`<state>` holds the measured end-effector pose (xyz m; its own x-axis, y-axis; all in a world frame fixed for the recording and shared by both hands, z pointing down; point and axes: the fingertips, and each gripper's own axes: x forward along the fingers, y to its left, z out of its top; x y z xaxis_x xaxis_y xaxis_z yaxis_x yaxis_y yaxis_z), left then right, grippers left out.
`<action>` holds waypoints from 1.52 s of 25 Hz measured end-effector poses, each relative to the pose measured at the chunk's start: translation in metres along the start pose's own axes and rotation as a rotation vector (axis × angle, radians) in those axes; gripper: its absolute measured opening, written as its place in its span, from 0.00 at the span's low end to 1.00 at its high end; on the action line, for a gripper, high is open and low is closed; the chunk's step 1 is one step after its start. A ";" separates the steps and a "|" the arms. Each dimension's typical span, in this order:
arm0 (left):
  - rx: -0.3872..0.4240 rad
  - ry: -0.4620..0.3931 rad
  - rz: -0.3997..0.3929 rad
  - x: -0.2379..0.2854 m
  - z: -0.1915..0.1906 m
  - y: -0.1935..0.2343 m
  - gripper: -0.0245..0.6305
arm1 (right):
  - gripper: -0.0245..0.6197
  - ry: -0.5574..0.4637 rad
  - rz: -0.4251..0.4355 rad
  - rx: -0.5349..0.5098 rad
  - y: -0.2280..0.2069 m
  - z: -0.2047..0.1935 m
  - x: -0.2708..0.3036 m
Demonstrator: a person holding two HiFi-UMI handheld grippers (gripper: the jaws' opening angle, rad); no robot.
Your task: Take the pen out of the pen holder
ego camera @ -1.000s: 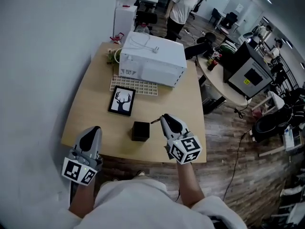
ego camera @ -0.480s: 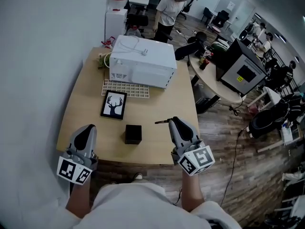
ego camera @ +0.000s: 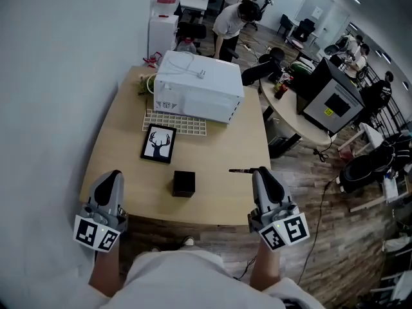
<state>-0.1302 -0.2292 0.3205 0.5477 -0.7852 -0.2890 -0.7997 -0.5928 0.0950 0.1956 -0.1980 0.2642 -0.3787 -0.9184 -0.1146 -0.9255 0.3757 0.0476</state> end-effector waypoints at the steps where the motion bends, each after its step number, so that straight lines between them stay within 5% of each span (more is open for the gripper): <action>1: 0.001 -0.001 0.008 -0.002 0.001 0.002 0.06 | 0.11 -0.002 -0.002 -0.001 0.000 0.002 -0.003; 22: -0.014 0.017 0.084 -0.043 0.009 0.019 0.06 | 0.10 0.050 -0.100 0.052 0.007 -0.028 -0.045; 38: -0.010 0.005 0.071 -0.045 0.012 0.020 0.06 | 0.10 0.052 -0.024 0.053 0.033 -0.034 -0.020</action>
<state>-0.1743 -0.2035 0.3236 0.4909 -0.8262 -0.2766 -0.8342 -0.5373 0.1243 0.1724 -0.1713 0.3022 -0.3567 -0.9321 -0.0632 -0.9337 0.3578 -0.0078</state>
